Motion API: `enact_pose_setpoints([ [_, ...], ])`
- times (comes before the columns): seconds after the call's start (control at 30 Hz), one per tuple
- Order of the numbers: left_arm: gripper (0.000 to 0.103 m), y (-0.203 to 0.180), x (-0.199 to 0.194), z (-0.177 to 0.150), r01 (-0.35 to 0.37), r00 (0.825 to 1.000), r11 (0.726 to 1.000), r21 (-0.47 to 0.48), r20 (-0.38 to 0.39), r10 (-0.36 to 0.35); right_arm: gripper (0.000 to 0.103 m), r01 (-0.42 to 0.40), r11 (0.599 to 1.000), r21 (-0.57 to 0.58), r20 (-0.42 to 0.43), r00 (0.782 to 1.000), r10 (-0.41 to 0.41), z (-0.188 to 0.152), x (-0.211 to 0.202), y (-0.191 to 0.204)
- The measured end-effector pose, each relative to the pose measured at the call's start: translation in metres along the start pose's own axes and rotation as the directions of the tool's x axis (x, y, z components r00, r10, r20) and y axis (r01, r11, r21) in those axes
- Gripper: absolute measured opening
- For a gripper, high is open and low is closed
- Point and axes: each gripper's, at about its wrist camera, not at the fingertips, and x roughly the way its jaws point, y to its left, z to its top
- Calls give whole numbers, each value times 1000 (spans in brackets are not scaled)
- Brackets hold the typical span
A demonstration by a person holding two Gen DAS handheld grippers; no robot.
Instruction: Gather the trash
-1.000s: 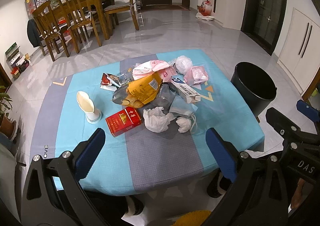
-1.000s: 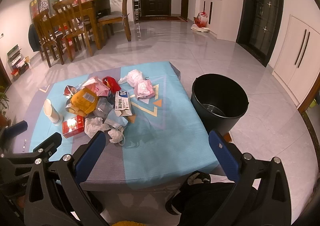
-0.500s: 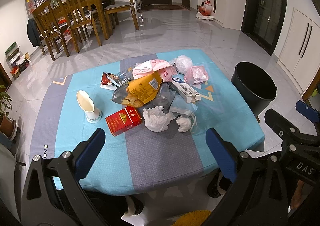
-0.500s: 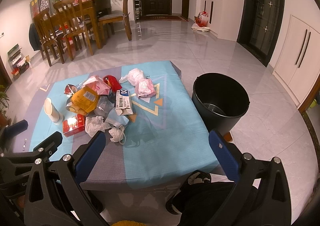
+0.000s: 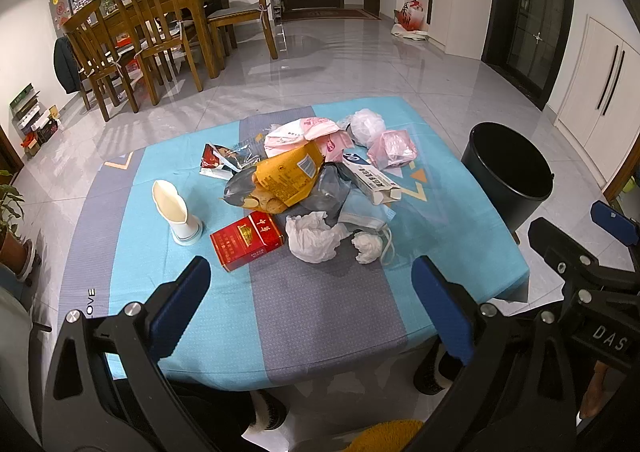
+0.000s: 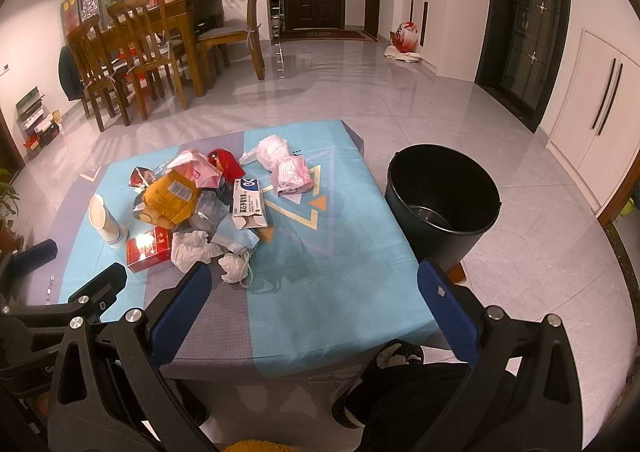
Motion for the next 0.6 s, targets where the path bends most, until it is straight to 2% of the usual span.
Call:
enact_pose_setpoints([
  [0.6,100,0,-1,1,1,1000,1000,0,0,-1,100,-1,1000,1,0,1000,1,1,0,0],
])
